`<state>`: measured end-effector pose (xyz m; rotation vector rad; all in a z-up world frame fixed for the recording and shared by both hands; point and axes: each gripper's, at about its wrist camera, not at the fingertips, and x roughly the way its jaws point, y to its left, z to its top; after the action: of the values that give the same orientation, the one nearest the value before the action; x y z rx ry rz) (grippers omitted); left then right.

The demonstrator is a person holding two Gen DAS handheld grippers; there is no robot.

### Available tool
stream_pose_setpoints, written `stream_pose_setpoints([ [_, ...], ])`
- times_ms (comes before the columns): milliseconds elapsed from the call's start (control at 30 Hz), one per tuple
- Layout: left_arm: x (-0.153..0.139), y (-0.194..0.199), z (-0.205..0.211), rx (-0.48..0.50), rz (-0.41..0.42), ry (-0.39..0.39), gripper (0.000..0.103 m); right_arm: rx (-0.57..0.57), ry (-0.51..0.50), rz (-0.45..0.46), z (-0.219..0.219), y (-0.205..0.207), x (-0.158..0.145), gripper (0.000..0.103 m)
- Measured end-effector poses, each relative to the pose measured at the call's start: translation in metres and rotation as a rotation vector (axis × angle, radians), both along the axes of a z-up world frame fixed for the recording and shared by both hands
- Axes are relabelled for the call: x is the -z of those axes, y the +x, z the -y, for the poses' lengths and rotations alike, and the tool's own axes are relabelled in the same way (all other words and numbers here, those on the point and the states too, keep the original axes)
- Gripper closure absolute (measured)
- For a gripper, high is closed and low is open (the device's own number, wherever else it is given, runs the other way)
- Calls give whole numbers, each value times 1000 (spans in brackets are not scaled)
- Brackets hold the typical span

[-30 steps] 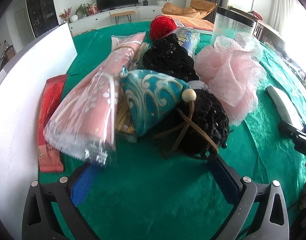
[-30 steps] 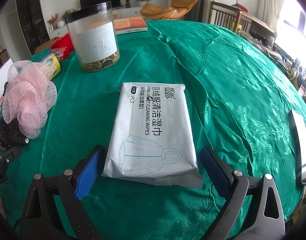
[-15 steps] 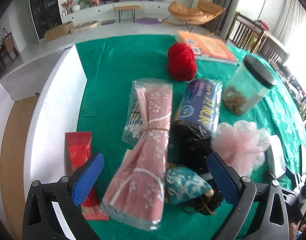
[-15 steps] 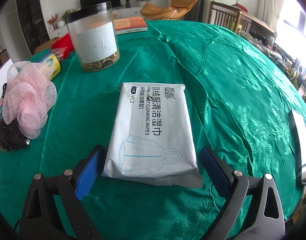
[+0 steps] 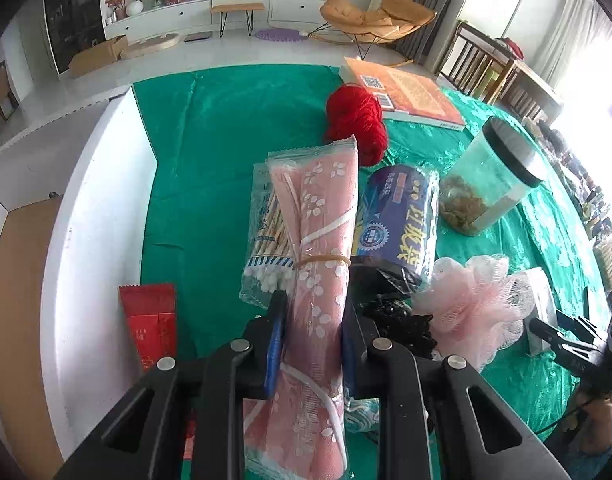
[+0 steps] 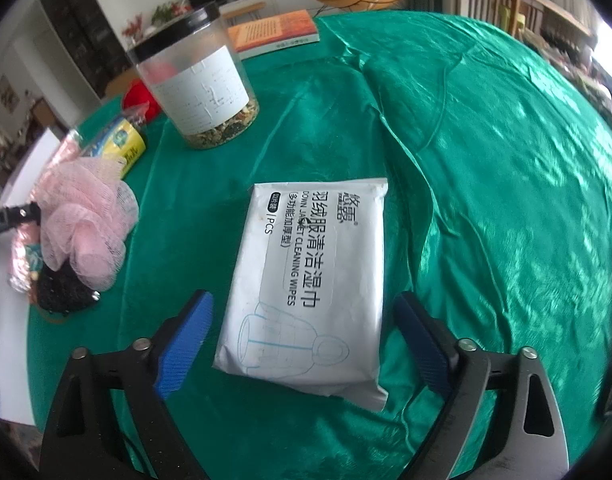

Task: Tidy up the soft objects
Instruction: 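Grasp the pink-patterned packaged cloth with the left tool and lift it, then drop the pink cloth and wipes pack into the white box with both tools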

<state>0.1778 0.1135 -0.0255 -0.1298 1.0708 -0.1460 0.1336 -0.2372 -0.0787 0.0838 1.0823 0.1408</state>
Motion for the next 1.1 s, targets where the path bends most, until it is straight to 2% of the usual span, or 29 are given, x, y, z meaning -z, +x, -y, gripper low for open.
stream_pose_setpoints([
  [100,-15,-1,-6,-10,38,-36,79,25,7,-28,7,28,-6,35],
  [200,-25,-2,-15,-24,56,-74,79,44,17,-6,13,62,-16,35],
  [300,-33,-5,-21,-28,73,-98,79,65,11,54,16,90,-32,35],
  [400,-41,-17,-36,-47,92,-156,79,95,-3,131,18,109,-55,35],
  [533,-60,-45,-61,-80,134,-225,79,47,55,218,1,103,-102,35],
  [667,-78,-84,-94,-127,169,-224,79,-109,135,265,-58,69,-150,35],
  [767,-85,-119,-131,-188,172,-189,79,-276,224,249,-124,34,-170,35],
  [933,-80,-175,-193,-327,141,-77,79,-530,371,161,-238,-25,-174,35],
  [1033,-71,-199,-220,-419,115,14,78,-634,456,103,-295,-51,-167,35],
  [1067,-67,-204,-227,-454,103,47,77,-660,484,79,-312,-56,-164,34],
  [1100,-62,-208,-231,-483,88,74,72,-682,512,53,-327,-59,-159,31],
])
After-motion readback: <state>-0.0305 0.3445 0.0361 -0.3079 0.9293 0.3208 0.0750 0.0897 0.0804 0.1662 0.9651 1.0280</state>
